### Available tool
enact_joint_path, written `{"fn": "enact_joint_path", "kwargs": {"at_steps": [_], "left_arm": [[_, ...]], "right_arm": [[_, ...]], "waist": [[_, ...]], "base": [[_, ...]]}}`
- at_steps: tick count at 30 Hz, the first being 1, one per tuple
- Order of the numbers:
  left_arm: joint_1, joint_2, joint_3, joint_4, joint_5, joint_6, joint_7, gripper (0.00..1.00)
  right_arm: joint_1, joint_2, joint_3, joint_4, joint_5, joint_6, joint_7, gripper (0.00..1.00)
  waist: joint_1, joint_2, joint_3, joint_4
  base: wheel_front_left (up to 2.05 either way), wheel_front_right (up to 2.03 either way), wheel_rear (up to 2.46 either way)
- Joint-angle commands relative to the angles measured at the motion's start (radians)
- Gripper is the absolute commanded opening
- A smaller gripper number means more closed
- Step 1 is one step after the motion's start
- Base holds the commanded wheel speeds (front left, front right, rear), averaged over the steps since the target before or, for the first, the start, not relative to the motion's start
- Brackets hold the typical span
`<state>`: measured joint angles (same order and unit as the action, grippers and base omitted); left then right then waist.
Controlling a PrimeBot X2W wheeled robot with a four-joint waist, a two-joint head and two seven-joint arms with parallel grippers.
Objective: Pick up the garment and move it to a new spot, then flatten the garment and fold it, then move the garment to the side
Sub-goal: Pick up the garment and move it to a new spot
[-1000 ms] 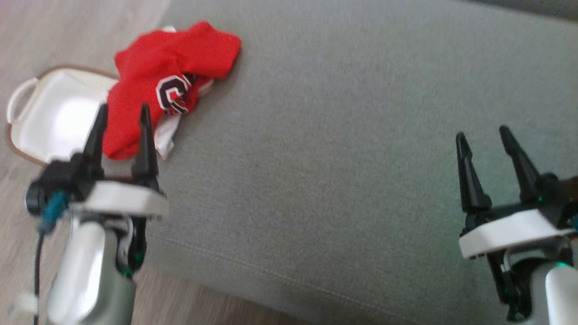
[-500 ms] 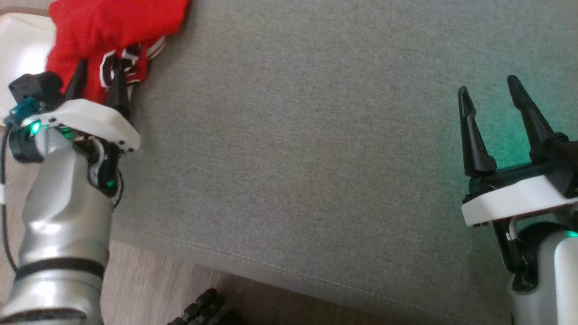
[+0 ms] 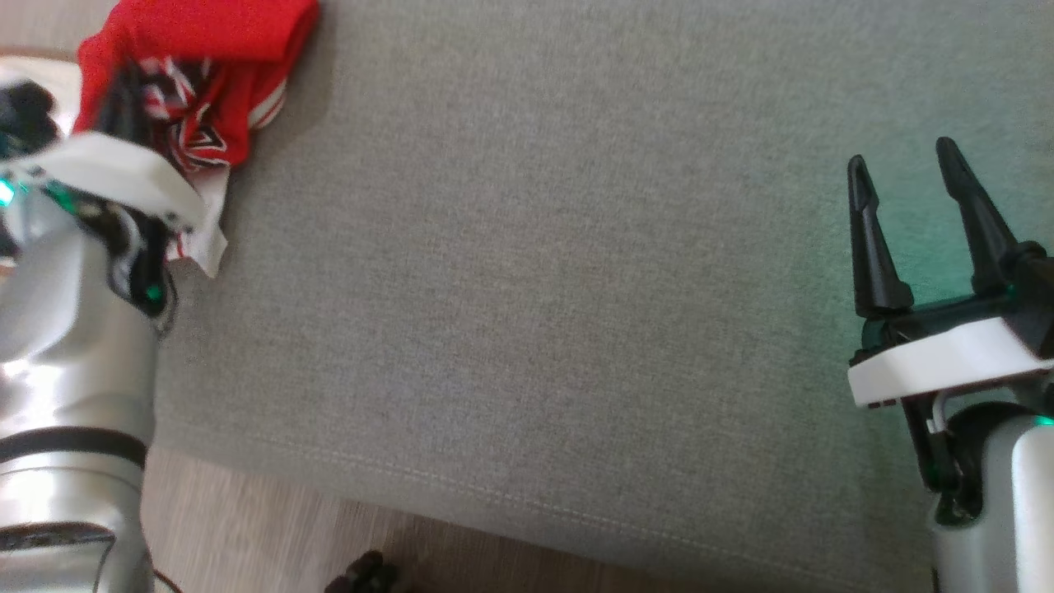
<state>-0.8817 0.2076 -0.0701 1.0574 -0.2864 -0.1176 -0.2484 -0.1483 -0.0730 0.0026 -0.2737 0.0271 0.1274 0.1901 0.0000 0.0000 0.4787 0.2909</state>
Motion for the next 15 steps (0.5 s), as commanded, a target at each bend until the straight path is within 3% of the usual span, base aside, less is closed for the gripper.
{"fn": "enact_joint_path", "kwargs": {"at_steps": [1, 5, 15], "left_arm": [[0.000, 0.072, 0.032, -0.092, 0.015, 0.016, -0.013, 0.00], [0.087, 0.072, 0.065, -0.298, 0.042, 0.043, -0.013, 0.00], [0.382, 0.035, 0.088, -0.733, 0.093, 0.059, -0.013, 0.00]], "right_arm": [[0.006, 0.011, 0.024, -0.028, 0.009, 0.003, -0.016, 1.00], [0.021, 0.016, 0.023, 0.000, 0.028, 0.003, -0.043, 1.00], [0.090, 0.022, -0.006, 0.053, 0.083, 0.003, -0.101, 1.00]], "waist": [[0.0000, 0.0000, -0.039, -0.002], [0.0000, 0.0000, -0.112, -0.010], [0.0000, 0.0000, -0.275, -0.060]], "base": [[0.00, 0.00, 0.00], [0.00, 0.00, 0.00], [0.00, 0.00, 0.00]]}}
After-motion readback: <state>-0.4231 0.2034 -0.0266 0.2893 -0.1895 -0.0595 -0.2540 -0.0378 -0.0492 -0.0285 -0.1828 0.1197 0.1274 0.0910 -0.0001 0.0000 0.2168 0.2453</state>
